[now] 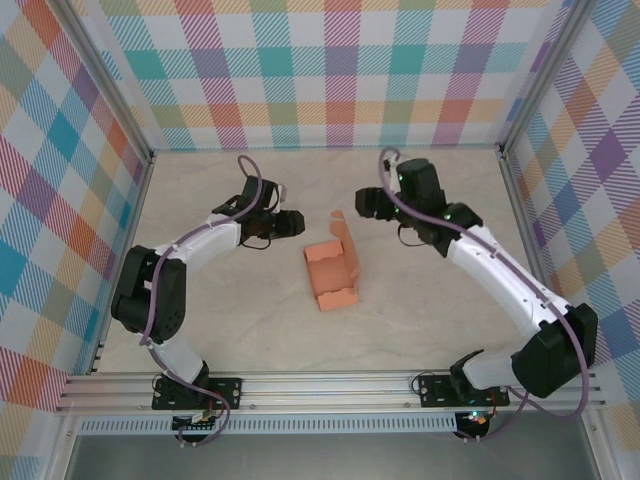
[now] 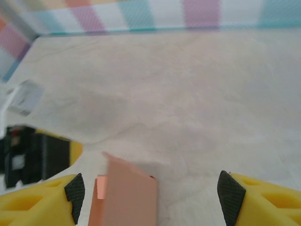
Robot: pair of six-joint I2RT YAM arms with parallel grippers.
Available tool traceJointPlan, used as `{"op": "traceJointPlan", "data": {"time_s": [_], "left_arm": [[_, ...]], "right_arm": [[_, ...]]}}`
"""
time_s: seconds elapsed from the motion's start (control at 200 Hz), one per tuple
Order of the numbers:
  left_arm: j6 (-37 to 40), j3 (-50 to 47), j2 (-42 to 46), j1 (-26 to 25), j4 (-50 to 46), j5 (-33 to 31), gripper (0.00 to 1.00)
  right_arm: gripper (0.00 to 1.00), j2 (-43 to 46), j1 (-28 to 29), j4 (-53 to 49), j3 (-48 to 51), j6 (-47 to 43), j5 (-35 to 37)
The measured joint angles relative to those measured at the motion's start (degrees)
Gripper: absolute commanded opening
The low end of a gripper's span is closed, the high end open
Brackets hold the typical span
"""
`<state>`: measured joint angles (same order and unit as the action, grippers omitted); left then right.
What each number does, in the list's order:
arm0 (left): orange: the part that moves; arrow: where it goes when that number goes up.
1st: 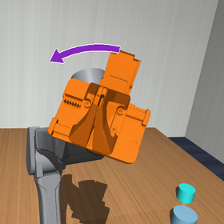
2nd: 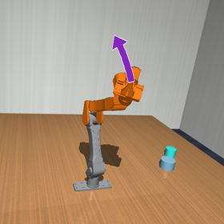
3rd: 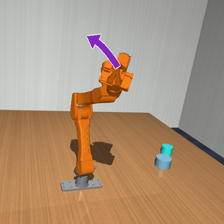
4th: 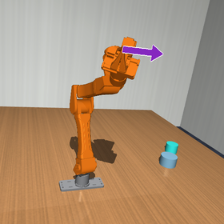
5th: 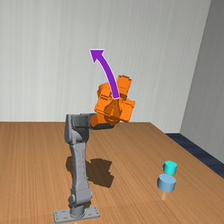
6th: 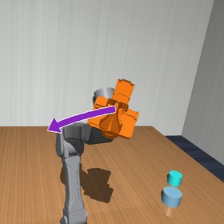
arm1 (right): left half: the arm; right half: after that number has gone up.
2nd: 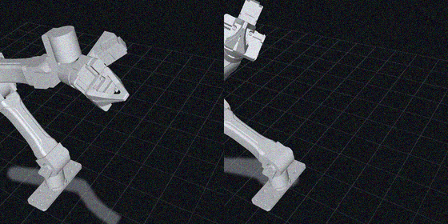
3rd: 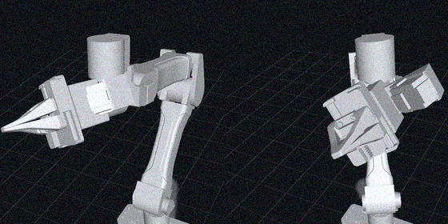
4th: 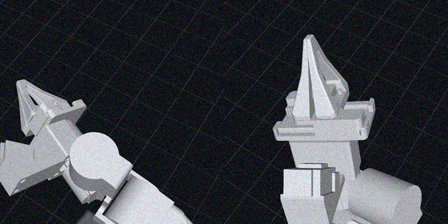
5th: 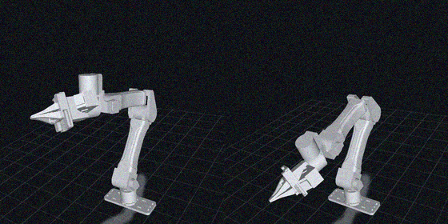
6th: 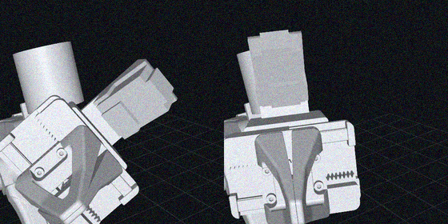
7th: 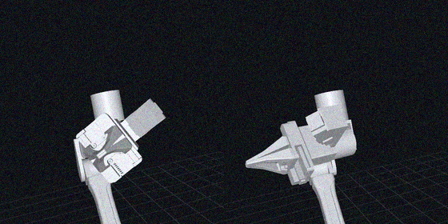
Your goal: Fold the paper box
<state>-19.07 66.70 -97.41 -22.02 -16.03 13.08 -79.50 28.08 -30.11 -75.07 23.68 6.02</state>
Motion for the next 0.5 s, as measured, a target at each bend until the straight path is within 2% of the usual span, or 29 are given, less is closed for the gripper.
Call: {"op": "traceJointPlan", "data": {"time_s": [0.19,0.305,0.5], "left_arm": [[1.64,-5.22,0.20,1.29,2.34,3.69,0.66],[4.83,-7.61,0.04,1.44,7.04,9.75,0.69],[11.58,-6.80,-3.30,1.05,14.93,16.65,0.70]], "right_arm": [[0.74,-1.51,-0.90,-9.77,-0.24,3.87,-6.64],[0.73,-1.51,-1.20,-12.09,-0.31,0.15,-11.85],[0.72,-1.79,-4.17,-14.60,-0.79,-4.74,-15.02]]}}
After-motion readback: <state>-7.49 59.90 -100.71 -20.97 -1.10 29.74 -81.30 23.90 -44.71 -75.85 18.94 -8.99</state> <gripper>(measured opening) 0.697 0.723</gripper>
